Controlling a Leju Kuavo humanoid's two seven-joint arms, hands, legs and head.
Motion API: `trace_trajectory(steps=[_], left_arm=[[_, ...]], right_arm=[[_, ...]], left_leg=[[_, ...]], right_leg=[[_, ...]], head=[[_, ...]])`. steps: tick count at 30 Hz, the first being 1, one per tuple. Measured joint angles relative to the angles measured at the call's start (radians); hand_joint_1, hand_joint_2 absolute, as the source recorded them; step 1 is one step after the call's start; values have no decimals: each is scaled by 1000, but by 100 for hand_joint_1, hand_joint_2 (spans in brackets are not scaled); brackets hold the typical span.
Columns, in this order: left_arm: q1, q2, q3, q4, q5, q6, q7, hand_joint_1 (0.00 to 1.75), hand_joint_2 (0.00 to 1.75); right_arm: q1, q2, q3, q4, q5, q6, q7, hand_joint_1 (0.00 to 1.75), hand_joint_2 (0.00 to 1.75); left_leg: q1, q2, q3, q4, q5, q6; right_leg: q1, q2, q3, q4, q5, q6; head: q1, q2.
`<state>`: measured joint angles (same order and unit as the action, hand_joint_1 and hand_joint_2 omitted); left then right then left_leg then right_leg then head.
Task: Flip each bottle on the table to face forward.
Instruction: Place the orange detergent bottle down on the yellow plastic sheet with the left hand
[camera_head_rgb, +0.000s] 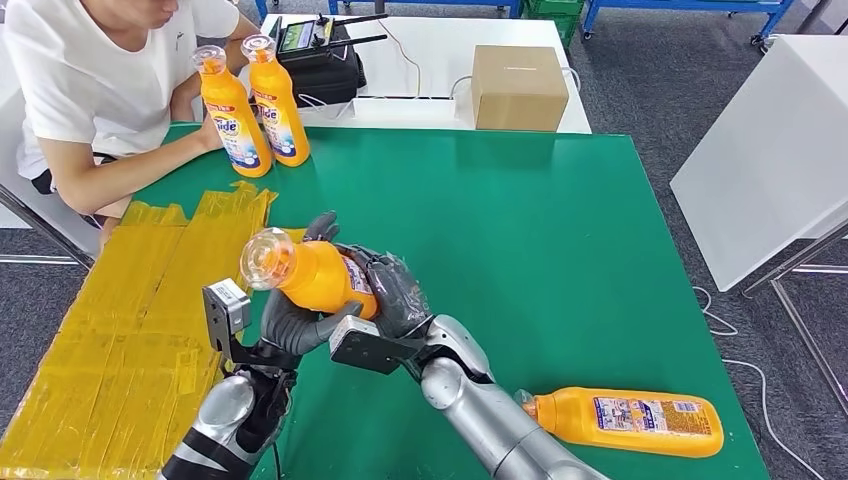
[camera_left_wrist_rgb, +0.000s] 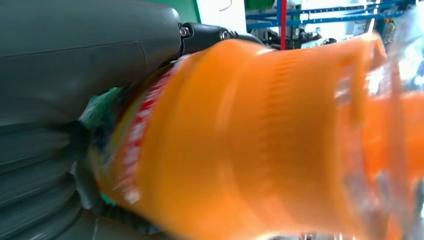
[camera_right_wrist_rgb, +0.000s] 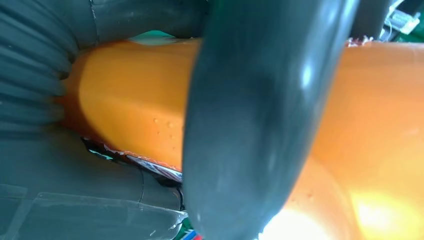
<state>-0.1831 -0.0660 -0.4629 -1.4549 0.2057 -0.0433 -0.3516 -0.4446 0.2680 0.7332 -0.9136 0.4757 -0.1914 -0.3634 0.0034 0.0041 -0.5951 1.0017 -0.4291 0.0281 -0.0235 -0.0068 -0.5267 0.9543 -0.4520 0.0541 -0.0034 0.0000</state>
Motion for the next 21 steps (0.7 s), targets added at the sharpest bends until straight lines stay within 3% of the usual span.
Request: trace_trajectory(steps=[9, 13, 21], left_arm=[[2, 0, 15, 8, 30, -6, 1, 5, 175], [7, -4, 19, 8, 55, 6, -3, 175, 175], [21, -26, 38, -5, 94, 53, -20, 175, 175]], right_arm=[[0, -30, 42, -37, -6, 7, 1, 175, 175], [0, -34, 48, -41, -10, 6, 2, 175, 175], [9, -37, 56, -61, -26, 5, 0, 175, 175]], left_leg=[[0, 0, 0, 0, 0, 0], [0, 0, 0, 0, 0, 0], [0, 0, -1, 0, 0, 0]], right_leg=[[0, 0, 0, 0, 0, 0], [0, 0, 0, 0, 0, 0], [0, 0, 0, 0, 0, 0]], head=[[0, 0], [0, 0], [0, 0]])
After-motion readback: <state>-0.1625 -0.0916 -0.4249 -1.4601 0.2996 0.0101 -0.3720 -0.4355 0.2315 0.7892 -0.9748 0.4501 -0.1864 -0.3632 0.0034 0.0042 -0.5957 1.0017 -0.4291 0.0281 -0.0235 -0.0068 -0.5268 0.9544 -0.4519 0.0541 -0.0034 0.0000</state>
